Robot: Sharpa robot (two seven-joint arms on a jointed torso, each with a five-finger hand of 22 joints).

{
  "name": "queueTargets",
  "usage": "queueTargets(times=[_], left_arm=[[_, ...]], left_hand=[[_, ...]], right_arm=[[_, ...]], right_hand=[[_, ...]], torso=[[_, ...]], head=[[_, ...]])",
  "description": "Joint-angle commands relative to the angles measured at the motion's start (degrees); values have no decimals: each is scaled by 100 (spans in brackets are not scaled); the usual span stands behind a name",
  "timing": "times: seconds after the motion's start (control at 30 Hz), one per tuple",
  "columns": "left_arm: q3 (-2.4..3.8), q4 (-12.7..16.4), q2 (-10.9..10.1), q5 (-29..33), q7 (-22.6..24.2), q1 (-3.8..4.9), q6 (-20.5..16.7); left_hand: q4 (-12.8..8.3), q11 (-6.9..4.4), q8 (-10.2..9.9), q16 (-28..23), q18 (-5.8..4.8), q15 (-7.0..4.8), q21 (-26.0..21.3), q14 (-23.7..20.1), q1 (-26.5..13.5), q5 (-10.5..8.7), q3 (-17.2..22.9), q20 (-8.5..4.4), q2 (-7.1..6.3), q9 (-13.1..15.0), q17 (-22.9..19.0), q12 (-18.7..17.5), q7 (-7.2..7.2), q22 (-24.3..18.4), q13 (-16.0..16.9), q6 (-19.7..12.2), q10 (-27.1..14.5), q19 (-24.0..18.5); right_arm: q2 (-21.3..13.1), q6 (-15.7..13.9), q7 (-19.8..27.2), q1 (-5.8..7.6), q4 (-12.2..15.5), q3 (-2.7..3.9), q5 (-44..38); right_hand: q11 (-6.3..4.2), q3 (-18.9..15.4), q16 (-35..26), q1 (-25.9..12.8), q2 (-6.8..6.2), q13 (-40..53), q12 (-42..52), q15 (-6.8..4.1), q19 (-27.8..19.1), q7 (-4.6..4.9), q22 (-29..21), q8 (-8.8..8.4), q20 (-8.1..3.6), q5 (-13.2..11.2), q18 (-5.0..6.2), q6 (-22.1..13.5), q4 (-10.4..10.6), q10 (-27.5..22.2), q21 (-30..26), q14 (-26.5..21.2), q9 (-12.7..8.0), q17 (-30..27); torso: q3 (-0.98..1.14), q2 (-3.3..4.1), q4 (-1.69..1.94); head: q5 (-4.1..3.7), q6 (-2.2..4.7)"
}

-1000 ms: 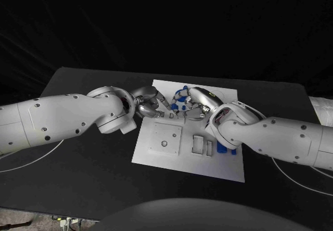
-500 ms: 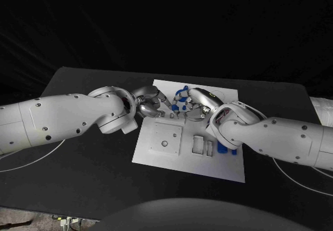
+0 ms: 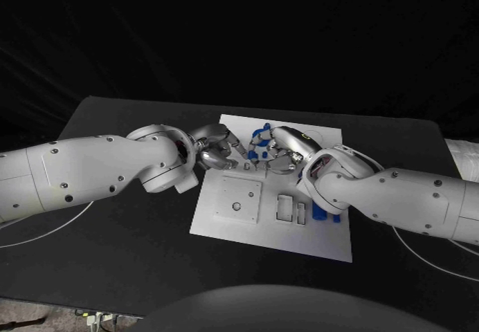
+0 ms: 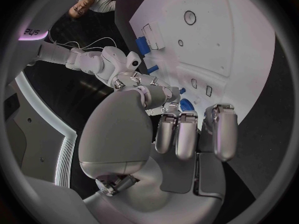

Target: Assemble the parts on the task board

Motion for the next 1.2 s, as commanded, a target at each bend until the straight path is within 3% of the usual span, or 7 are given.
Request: queueTargets(times=[0.03, 0.73, 1.2], left_arm=[[8, 41, 13, 53, 85, 2, 98], [10, 29, 41, 79, 204, 2, -33], [10, -5, 98, 96, 201, -3, 3]], left_hand=[[2, 50, -6, 14, -5, -3, 24, 602, -24, 36, 23, 1, -8, -4, 1508, 17, -16, 1278, 1506, 43, 596, 97], [-10, 48, 31, 14, -6, 4, 31, 602, -25, 35, 30, 18, 8, -5, 1508, 17, -29, 1281, 1506, 247, 596, 106], [-20, 54, -35, 14, -5, 6, 27, 602, -23, 35, 30, 20, 5, -39, 1508, 17, -17, 1279, 1506, 176, 596, 103]], right_arm=[[4, 94, -24, -4, 2, 0, -57], [-2, 245, -86, -5, 0, -1, -59], [12, 296, -114, -8, 0, -1, -69]], right_hand=[[32, 37, 20, 20, 58, 1507, 22, 30, 388, 9, 1404, 36, 12, -33, -2, 34, 5, 596, -22, 617, 810, 1508], [34, 45, 20, 24, 63, 1507, 22, 31, 381, 11, 1400, 28, 14, -53, 1, 29, -1, 596, -31, 617, 820, 1508], [40, 50, 20, 17, 64, 1507, 22, 35, 376, 20, 1398, 6, 16, -77, 3, 8, -1, 596, -37, 617, 828, 1508]], torso=[[3, 2, 3], [1, -1, 6], [5, 0, 1]], head=[[-12, 0], [2, 0], [-8, 0]])
